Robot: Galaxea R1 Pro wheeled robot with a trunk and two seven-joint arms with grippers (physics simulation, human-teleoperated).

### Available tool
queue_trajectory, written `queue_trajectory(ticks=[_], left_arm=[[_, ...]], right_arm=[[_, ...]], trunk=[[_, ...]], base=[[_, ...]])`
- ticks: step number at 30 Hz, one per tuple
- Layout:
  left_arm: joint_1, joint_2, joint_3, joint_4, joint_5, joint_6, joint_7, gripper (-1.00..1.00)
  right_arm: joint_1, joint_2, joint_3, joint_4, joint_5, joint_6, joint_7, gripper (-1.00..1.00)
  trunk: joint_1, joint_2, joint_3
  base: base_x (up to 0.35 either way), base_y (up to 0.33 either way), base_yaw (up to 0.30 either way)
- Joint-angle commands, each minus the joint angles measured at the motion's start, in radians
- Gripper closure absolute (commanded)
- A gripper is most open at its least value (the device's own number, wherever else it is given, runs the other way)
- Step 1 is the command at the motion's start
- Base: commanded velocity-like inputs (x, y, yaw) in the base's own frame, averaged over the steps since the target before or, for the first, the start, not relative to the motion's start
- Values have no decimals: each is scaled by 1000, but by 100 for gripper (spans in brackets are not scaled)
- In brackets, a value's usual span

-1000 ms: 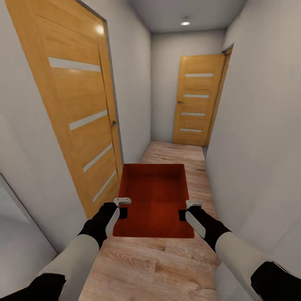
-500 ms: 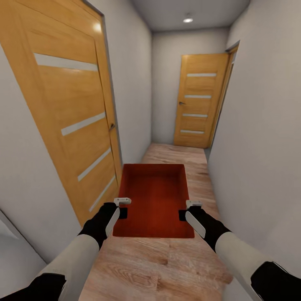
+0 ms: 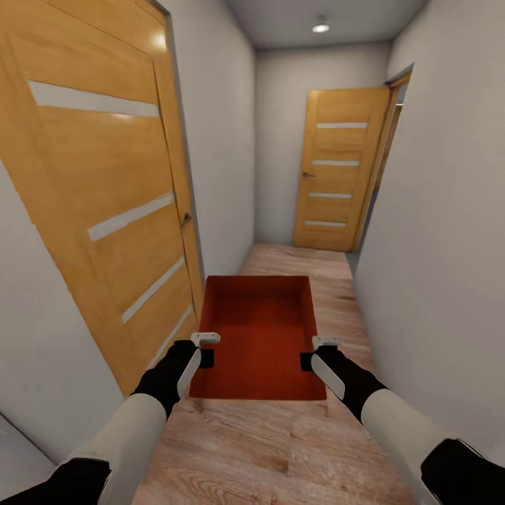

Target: Move the two storage containers from the living room to the garage. In the garage, place one container on the floor and stack the other container on top of it (either order is fine).

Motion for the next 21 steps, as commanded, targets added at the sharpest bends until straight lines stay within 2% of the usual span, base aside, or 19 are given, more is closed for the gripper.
queue_trajectory(ticks=[1, 21], left_arm=[[0, 1, -2, 0, 0, 7, 10, 100], [0, 1, -2, 0, 0, 7, 10, 100]], right_arm=[[-2, -53, -45, -2, 49, -34, -16, 100], [-2, -53, -45, -2, 49, -34, -16, 100]], trunk=[[1, -2, -2], [1, -2, -2]], base=[[321, 80, -171], [321, 80, -247]])
